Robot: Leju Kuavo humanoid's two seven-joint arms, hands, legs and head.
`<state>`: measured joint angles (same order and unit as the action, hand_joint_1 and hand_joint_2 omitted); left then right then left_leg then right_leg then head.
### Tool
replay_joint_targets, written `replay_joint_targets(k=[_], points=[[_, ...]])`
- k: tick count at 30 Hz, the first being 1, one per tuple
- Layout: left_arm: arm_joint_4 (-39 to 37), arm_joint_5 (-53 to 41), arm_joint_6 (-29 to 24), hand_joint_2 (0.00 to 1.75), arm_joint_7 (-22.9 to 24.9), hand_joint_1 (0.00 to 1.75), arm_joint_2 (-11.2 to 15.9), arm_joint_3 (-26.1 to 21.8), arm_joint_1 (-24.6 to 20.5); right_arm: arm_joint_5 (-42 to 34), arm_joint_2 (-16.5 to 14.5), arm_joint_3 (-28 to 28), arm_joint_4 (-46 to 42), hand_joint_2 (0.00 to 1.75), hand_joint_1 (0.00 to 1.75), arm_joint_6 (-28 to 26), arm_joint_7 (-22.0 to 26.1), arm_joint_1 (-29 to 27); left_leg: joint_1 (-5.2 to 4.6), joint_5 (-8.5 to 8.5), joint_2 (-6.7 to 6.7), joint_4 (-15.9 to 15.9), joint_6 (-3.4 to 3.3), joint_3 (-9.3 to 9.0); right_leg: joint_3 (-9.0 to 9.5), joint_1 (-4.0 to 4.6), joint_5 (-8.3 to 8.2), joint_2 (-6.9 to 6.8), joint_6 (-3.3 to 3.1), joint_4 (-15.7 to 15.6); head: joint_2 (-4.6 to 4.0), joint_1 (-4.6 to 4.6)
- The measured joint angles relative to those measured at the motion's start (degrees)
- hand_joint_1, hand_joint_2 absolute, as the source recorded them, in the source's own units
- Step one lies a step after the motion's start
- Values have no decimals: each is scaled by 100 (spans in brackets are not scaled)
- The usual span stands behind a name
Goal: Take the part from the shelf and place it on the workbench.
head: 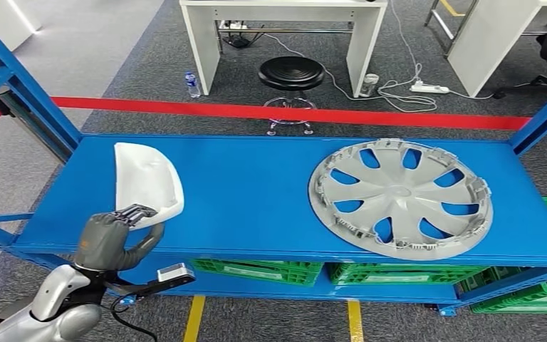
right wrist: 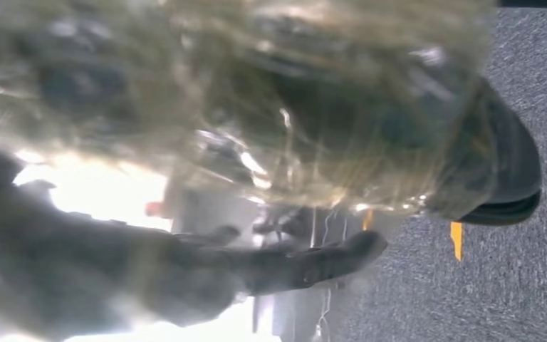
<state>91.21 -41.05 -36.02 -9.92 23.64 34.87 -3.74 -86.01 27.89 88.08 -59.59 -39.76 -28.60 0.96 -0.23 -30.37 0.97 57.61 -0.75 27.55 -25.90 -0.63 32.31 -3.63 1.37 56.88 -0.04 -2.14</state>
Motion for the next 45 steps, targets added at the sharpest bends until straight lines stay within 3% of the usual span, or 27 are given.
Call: replay_joint_targets(k=[12, 24, 30, 45], points=[[589, -666, -105, 175, -539, 175, 12, -242, -69, 134, 0, 0, 5, 0, 0, 96, -1, 1, 0, 0, 0, 0, 0, 1, 0, 1, 0, 0, 0, 0, 0, -1], [764, -754, -105, 175, -608, 175, -1, -439, -52, 173, 0, 0, 5, 0, 0, 95, -1, 3, 0, 0, 0, 0, 0, 1, 0, 1, 0, -1, 0, 0, 0, -1], [761, -420, -105, 175, -483, 175, 35, -357, -64, 155, 1, 0, 5, 0, 0, 51, -1, 3, 0, 0, 0, 0, 0, 1, -1, 1, 0, -1, 0, 0, 0, -2], [758, -747, -105, 175, -151, 175, 301, -243, -114, 330, 9, 0, 5, 0, 0, 101, -1, 8, -12, -1, 0, 12, -1, 5, -4, -11, -10, -1, 6, -3, 0, -2]])
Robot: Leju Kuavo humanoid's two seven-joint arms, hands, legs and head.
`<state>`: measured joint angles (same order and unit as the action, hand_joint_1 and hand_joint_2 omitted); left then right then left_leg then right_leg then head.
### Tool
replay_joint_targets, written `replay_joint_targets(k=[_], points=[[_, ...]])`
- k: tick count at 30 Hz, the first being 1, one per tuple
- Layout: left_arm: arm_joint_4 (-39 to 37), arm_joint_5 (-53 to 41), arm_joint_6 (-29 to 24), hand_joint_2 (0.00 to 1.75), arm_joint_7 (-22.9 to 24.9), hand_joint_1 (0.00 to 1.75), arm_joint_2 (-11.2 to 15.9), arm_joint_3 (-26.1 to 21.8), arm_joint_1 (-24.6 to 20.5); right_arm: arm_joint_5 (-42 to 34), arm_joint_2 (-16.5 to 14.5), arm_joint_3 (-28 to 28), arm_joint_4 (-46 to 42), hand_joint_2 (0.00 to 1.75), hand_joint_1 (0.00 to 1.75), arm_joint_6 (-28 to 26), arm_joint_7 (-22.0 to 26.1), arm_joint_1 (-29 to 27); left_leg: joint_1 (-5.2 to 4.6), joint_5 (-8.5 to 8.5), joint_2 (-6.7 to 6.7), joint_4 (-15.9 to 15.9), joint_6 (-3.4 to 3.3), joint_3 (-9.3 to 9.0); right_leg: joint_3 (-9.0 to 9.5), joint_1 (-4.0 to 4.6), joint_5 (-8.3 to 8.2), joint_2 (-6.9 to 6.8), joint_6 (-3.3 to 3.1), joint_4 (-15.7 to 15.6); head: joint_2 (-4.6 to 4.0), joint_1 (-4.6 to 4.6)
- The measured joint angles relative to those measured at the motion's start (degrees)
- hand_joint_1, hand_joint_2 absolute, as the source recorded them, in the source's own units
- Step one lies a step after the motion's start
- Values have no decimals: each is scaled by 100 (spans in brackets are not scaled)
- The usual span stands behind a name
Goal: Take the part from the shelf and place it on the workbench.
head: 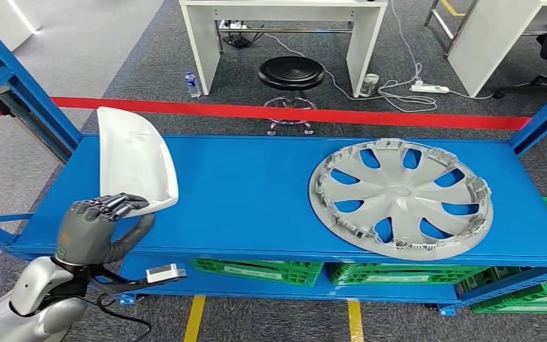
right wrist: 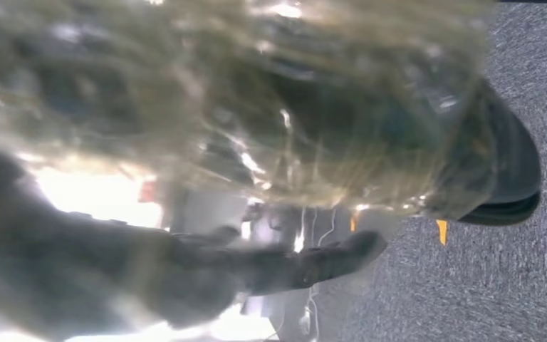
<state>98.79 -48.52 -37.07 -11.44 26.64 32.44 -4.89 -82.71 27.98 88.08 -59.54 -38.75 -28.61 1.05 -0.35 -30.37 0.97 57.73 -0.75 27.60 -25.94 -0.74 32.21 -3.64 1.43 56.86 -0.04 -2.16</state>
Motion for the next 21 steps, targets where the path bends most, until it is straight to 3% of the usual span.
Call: replay_joint_targets(k=[7, 11, 13, 15, 16, 17, 18, 20, 21], points=[[-2, -19, 0, 175, 111, 175, 72, 17, 1, 40, 0, 0, 0, 0, 0, 0, 0, 10, -28, -5, 0, 28, -21, 29, -14, -30, -24, -3, 41, -2, 0, 0], [-1, -21, -1, 175, 125, 175, 111, 17, -2, 41, 2, 0, -1, 0, 0, 0, 0, 43, -15, 74, -9, -53, -130, 47, -54, -42, -2, 19, 107, -4, -1, 4], [-1, -23, -2, 175, 130, 175, 117, 19, -10, 43, 4, 0, -2, 0, 0, 0, 38, 51, 16, 148, -16, -126, -200, 48, -253, -40, 243, 177, 116, 358, -1, 32], [-5, -35, -2, 175, 144, 175, 115, 35, -3, 44, 5, 1, -2, 0, 0, -2, 150, 41, 9, 167, -32, -128, -224, 77, -650, -41, 573, 320, 117, 1136, 0, 57], [-10, -47, -2, 175, 157, 175, 115, 47, 6, 43, 6, 2, -2, 0, 0, -4, 221, 32, 5, 169, -44, -126, -226, 83, -839, -41, 641, 341, 121, 1472, 0, 61], [-17, -62, -2, 175, 173, 175, 115, 63, 12, 43, 7, 2, -2, 0, 0, -8, 285, 21, 3, 168, -57, -122, -225, 83, -952, -41, 585, 349, 124, 1623, 0, 61], [-26, -80, -2, 175, 192, 175, 116, 78, 15, 41, 10, 2, -2, 0, 0, -11, 339, 13, 4, 163, -71, -115, -218, 78, -970, -43, 410, 350, 125, 1553, 0, 60], [-36, -118, -2, 175, 233, 175, 116, 101, 17, 33, 21, 2, -3, 0, 0, -17, 396, 2, 12, 137, -101, -85, -178, 73, -767, -51, -85, 355, 116, 910, 0, 62], [-39, -137, -2, 175, 250, 175, 117, 107, 17, 23, 28, 3, -4, 0, 0, -18, 418, 0, 8, 121, -117, -58, -149, 90, -639, -49, -256, 364, 104, 601, 0, 65]])
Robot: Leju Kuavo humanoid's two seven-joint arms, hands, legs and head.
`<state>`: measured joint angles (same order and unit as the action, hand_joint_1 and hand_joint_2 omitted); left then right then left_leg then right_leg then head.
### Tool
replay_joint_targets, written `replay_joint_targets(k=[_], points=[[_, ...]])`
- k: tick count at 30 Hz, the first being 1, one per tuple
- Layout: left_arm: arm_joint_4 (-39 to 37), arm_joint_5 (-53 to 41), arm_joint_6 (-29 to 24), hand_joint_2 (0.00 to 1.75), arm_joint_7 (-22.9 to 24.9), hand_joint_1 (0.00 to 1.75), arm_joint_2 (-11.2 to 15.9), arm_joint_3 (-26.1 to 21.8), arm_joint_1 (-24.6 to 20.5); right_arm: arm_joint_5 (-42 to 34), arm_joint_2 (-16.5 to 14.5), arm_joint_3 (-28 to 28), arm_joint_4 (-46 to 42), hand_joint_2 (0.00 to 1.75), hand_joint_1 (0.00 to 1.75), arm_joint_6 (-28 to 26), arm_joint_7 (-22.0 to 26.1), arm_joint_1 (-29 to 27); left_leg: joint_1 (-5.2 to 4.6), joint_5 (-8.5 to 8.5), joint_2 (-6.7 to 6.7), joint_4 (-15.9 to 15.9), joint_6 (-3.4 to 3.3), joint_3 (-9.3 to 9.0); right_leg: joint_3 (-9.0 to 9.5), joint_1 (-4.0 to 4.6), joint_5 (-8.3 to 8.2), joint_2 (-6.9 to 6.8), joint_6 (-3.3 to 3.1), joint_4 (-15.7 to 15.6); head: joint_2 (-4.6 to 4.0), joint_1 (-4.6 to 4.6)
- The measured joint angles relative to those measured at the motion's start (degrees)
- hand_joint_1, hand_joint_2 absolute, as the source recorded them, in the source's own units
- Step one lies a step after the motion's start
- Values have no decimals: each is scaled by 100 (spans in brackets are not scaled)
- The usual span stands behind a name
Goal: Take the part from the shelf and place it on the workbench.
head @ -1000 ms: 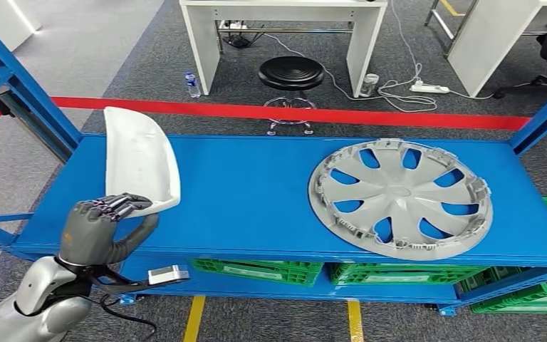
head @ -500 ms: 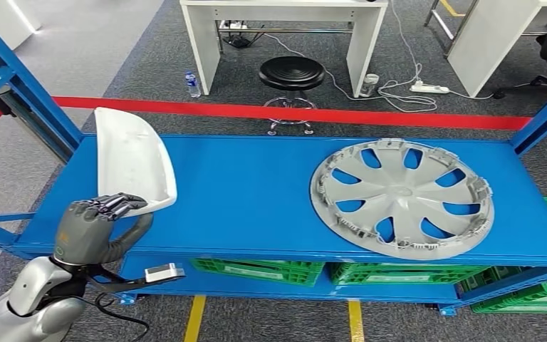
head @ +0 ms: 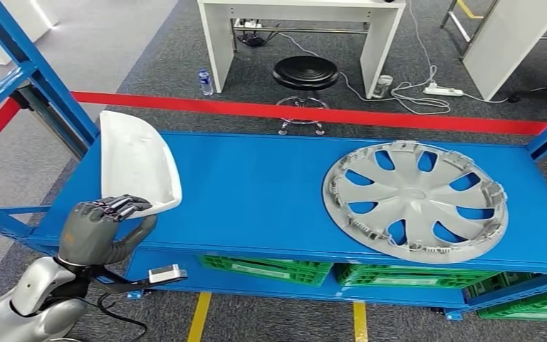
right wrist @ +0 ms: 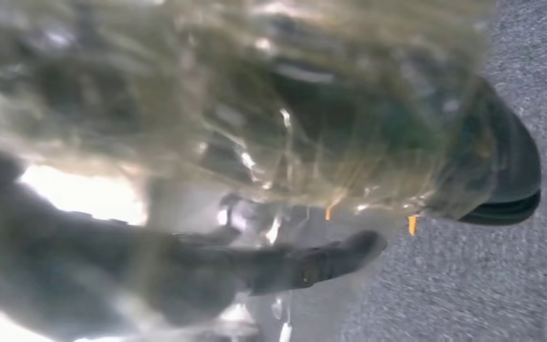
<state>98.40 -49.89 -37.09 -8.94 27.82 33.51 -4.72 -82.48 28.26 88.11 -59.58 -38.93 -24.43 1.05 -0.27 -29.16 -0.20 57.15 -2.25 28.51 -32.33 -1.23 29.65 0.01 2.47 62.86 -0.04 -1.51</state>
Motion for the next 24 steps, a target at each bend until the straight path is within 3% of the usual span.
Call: replay_joint_targets(k=[2, 5, 7, 9, 11, 12, 13, 14, 16, 18, 20, 21, 22, 24], points=[[-5, -40, 0, 175, 24, 175, 4, 10, 5, -25, 8, 1, -9, 0, 0, -4, 91, -5, -11, -2, -26, 52, 66, 48, 120, 9, -100, 16, -32, -288, 0, 1], [-9, -71, 0, 175, 49, 175, 19, 18, 17, -46, 11, -1, -21, 0, 0, -11, 268, 6, -10, -19, -40, 122, 166, 131, 92, 3, -86, 8, -112, -356, 0, -7], [-10, -73, 0, 175, 56, 175, 31, 20, 14, -52, 11, -1, -26, 0, 0, -16, 387, 13, 1, -274, -31, 394, 233, 265, 42, -14, -107, -9, -194, -401, 0, -36], [-17, -73, 0, 175, 57, 175, 37, 26, 17, -54, 11, -1, -27, 0, 0, -19, 499, 8, 24, -694, -24, 1036, 280, 512, -37, 3, -158, -32, -267, -399, 0, -60], [-33, -73, 0, 175, 59, 175, 38, 33, 28, -54, 11, 1, -28, 0, 0, -22, 551, 3, 44, -886, -24, 1545, 296, 666, -123, 31, -220, -54, -299, -393, 0, -60], [-40, -73, 0, 175, 62, 175, 39, 34, 32, -55, 11, 1, -28, 0, 0, -24, 557, 2, 48, -804, -24, 1526, 289, 612, -164, 43, -253, -61, -301, -388, 0, -60], [-45, -73, 0, 175, 65, 175, 40, 34, 34, -55, 11, 1, -28, 0, 0, -27, 559, 3, 50, -632, -24, 1312, 273, 465, -201, 53, -287, -66, -298, -384, 0, -59], [-48, -73, 0, 175, 67, 175, 41, 33, 33, -56, 11, 1, -29, 0, 0, -30, 559, 3, 49, -437, -23, 957, 249, 247, -232, 61, -320, -69, -288, -381, 0, -59], [-48, -73, 0, 175, 72, 175, 46, 30, 27, -56, 13, -1, -33, 0, 0, -39, 561, 4, 29, -245, -23, 267, 196, -144, -281, 77, -394, -71, -245, -382, 0, -56], [-48, -75, 0, 175, 86, 175, 61, 27, 27, -56, 16, -1, -48, 0, 0, -55, 560, 1, -8, -236, -26, 3, 147, -246, -310, 73, -485, -73, -172, -402, 0, -54], [-48, -80, 0, 175, 105, 175, 76, 27, 31, -55, 22, 5, -69, 0, 0, -69, 573, -6, -18, -132, -18, -47, 84, -179, -346, 58, -547, -64, -92, -424, 0, -53], [-49, -82, 0, 175, 111, 175, 81, 27, 30, -53, 25, 10, -81, 0, 0, -73, 596, -11, -13, -61, -11, -71, 43, -129, -394, 54, -469, -52, -60, -385, -1, -45], [-49, -84, 0, 175, 117, 175, 84, 26, 31, -50, 28, 16, -92, 0, 0, -75, 621, -16, -4, 17, -3, -96, 3, -66, -466, 54, -289, -36, -34, -254, -1, -34], [-50, -86, 0, 175, 132, 175, 87, 21, 47, -42, 34, 22, -107, 0, 0, -79, 658, -21, -8, 151, 5, -104, -53, 92, -654, 52, 267, -15, -1, 329, -1, -4]])
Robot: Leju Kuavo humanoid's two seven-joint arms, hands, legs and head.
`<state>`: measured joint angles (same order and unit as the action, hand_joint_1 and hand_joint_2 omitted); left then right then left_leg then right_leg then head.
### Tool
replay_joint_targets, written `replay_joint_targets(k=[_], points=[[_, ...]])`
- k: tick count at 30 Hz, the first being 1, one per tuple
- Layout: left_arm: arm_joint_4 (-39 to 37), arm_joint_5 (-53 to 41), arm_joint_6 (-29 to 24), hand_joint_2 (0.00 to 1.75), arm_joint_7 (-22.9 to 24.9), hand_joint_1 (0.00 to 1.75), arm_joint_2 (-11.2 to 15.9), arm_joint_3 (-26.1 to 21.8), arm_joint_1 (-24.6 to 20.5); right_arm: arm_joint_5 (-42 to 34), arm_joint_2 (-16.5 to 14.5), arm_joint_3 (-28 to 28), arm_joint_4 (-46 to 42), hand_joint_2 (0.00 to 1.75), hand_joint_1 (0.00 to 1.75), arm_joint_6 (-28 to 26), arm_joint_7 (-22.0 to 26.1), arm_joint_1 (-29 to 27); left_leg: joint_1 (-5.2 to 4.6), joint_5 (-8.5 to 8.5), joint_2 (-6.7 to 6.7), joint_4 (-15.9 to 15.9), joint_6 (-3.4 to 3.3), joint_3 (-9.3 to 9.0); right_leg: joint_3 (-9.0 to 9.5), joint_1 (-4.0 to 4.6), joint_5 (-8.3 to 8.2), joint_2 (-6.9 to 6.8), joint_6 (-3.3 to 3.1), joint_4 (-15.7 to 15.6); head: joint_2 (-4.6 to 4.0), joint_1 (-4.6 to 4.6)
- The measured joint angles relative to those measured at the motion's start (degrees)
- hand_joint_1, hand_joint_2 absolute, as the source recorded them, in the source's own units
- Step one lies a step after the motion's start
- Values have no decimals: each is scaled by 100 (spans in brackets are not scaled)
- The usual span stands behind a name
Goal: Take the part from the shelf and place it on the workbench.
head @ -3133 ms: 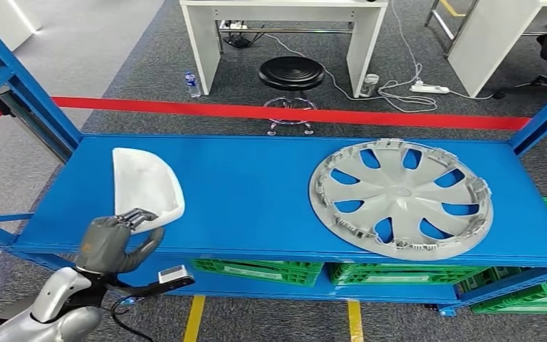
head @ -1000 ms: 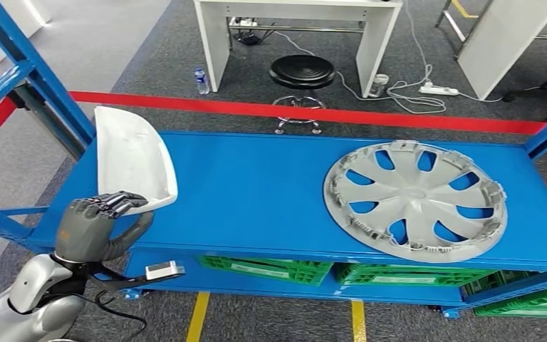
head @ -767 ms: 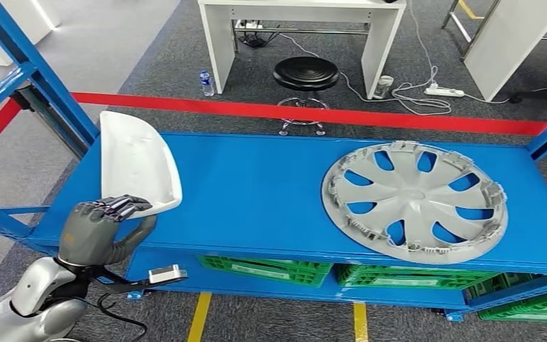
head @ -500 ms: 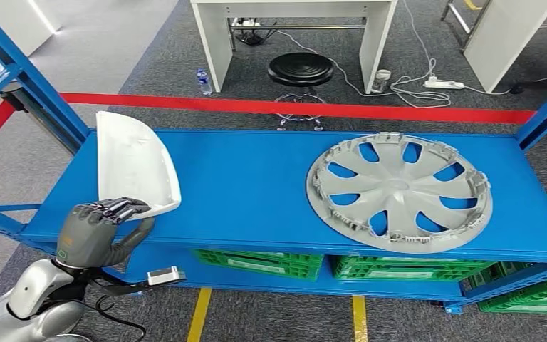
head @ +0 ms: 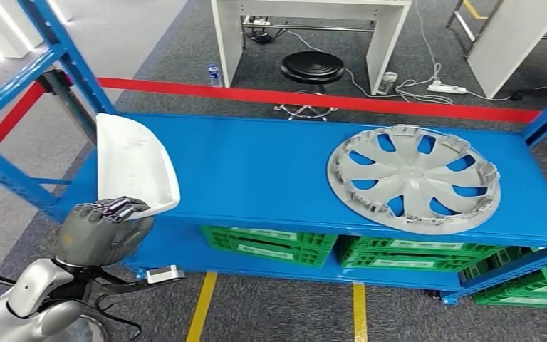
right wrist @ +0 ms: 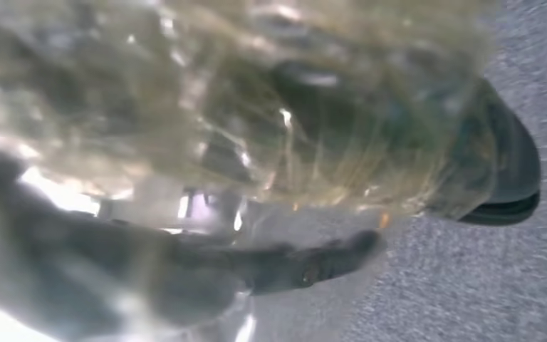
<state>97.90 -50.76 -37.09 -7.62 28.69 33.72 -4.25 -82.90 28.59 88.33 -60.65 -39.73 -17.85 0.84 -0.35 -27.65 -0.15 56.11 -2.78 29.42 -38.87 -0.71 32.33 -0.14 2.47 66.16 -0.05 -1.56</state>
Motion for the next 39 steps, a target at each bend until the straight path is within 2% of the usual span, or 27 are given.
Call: replay_joint_targets(k=[1, 2, 3, 4, 6, 8, 10, 12, 14, 16, 17, 18, 19, 20, 21, 23, 24, 26, 28, 29, 31, 32, 33, 34, 35, 37, 39], points=[[0, -1, 0, 175, 11, 175, 1, -1, 14, 3, 2, 1, -2, 0, 0, -3, 2, 1, -8, 63, 1, 5, -11, 87, -76, 0, 214, 3, 13, 375, 1, 9], [0, -2, 0, 175, 22, 175, 2, -2, 28, 4, 4, 1, -2, 0, 0, -5, 2, 2, -16, 125, 2, 11, -14, 172, -102, 0, 306, 3, 22, 664, 1, 13], [0, -3, 0, 175, 32, 175, 3, -2, 40, 4, 4, 1, -3, 0, 0, -7, 3, 3, -22, 184, 2, 18, -10, 255, -49, 1, 267, 3, 26, 790, 1, 13], [0, -4, 0, 175, 39, 175, 3, -4, 52, 4, 5, 1, -3, 0, 0, -8, 3, 3, -24, 238, 1, 24, -2, 330, 103, 1, 129, 3, 25, 707, 1, 13], [0, -12, 0, 175, 45, 175, 5, -22, 74, 7, 16, 0, -6, 0, 0, -9, 2, 7, -29, 331, -3, 44, 31, 448, 673, 4, -130, 7, 3, 2, 1, 15], [0, -27, -1, 175, 52, 175, 11, -63, 92, 18, 34, -2, -15, 0, 0, -11, 6, 17, -41, 421, -5, 76, 84, 529, 1206, 17, -121, 18, -42, -776, 1, 13], [0, -34, -2, 175, 56, 175, 18, -104, 103, 28, 43, -2, -28, 0, 0, -14, 28, 18, -39, 511, -8, 92, 146, 573, 1332, 39, -59, 25, -102, -1059, 1, 10], [0, -36, -2, 175, 56, 175, 30, -127, 118, 34, 45, 2, -39, 0, 0, -15, 50, 11, -18, 468, -18, 140, 213, 612, 1239, 31, -129, 0, -207, -1075, 0, 12], [0, -37, -2, 175, 56, 175, 50, -139, 134, 58, 49, 4, -49, 0, 0, -16, 53, 10, 11, 36, -24, 476, 291, 707, 1135, 16, -238, -39, -313, -1091, -1, -4], [0, -37, -2, 175, 56, 175, 62, -150, 156, 113, 52, 3, -52, 0, 0, -16, 53, 11, 45, -533, -20, 1180, 358, 856, 1023, 27, -350, -65, -345, -1078, -1, -21], [0, -35, -2, 175, 56, 175, 66, -159, 176, 150, 52, 2, -52, 0, 0, -15, 53, 9, 60, -665, -20, 1504, 381, 900, 957, 31, -409, -72, -342, -1062, 0, -21], [0, -29, -2, 175, 56, 175, 71, -173, 201, 191, 52, 3, -52, 0, 0, -14, 53, 9, 75, -663, -19, 1706, 396, 885, 880, 34, -466, -78, -335, -1035, 1, -21], [0, -17, -2, 175, 56, 175, 79, -195, 227, 234, 52, 2, -52, 0, 0, -11, 53, 10, 88, -543, -19, 1692, 405, 776, 793, 35, -515, -81, -324, -1001, 1, -22], [0, -3, -2, 175, 55, 175, 88, -226, 252, 275, 52, 2, -52, 0, 0, -9, 53, 10, 99, -372, -18, 1466, 409, 566, 703, 34, -555, -83, -309, -960, 1, -22], [0, 9, -2, 175, 55, 175, 99, -260, 271, 310, 52, 2, -52, 0, 0, -6, 53, 11, 109, -257, -18, 1088, 406, 293, 625, 34, -587, -84, -287, -919, 1, -24], [2, 24, -2, 175, 53, 175, 125, -335, 302, 383, 52, 1, -54, 0, 0, 5, 53, 15, 102, -235, -24, 342, 374, -174, 514, 46, -652, -84, -231, -860, 0, -22], [3, 30, -3, 175, 51, 175, 138, -374, 321, 427, 52, 2, -56, 0, 0, 13, 53, 17, 90, -284, -27, 140, 349, -273, 477, 50, -696, -83, -196, -848, 0, -22], [6, 63, -4, 175, 45, 175, 169, -467, 403, 533, 51, 3, -60, 0, 0, 39, 53, 17, 65, -264, -27, 42, 268, -251, 419, 42, -795, -77, -118, -856, 1, -17], [7, 114, -4, 175, 26, 175, 203, -591, 522, 633, 49, 8, -61, 0, 0, 67, 55, 12, 58, -154, -1, 14, 148, -147, 320, 16, -642, -52, -58, -754, 0, -11], [8, 131, -4, 175, 10, 175, 217, -662, 583, 682, 48, 10, -61, 0, 0, 78, 56, 9, 58, -87, 12, 1, 94, -81, 234, 10, -411, -36, -41, -558, -1, -7], [10, 144, -4, 175, -24, 175, 243, -804, 701, 771, 46, 12, -61, 0, 0, 86, 56, 9, 36, 42, 20, 6, 37, 79, 29, 6, 167, -14, -27, 125, -1, 6], [11, 144, -4, 175, -38, 175, 255, -871, 761, 809, 45, 12, -61, 0, 0, 86, 56, 10, 21, 108, 21, 10, 29, 169, -39, 7, 345, -9, -26, 488, 0, 8], [11, 146, -4, 175, -47, 175, 265, -933, 816, 838, 45, 12, -61, 0, 0, 85, 56, 11, 5, 175, 21, 16, 26, 260, -42, 9, 385, -6, -31, 732, 1, 7], [11, 147, -4, 175, -54, 175, 274, -984, 858, 860, 45, 12, -61, 0, 0, 84, 56, 12, -8, 240, 20, 23, 27, 352, 38, 12, 295, -6, -41, 806, 1, 6], [11, 148, -4, 175, -57, 175, 281, -1020, 885, 875, 45, 12, -61, 0, 0, 83, 56, 12, -18, 304, 18, 32, 31, 444, 210, 15, 115, -5, -56, 691, 1, 5], [14, 151, -4, 175, -60, 175, 293, -1069, 919, 909, 45, 12, -61, 0, 0, 81, 56, 19, -32, 418, 6, 57, 60, 587, 798, 30, -138, -1, -95, 3, 1, 8], [25, 156, -5, 175, -62, 175, 314, -1148, 973, 963, 47, 11, -64, 0, 0, 74, 57, 33, -42, 524, 2, 79, 112, 664, 1368, 51, -42, 9, -133, -814, 1, 2]])
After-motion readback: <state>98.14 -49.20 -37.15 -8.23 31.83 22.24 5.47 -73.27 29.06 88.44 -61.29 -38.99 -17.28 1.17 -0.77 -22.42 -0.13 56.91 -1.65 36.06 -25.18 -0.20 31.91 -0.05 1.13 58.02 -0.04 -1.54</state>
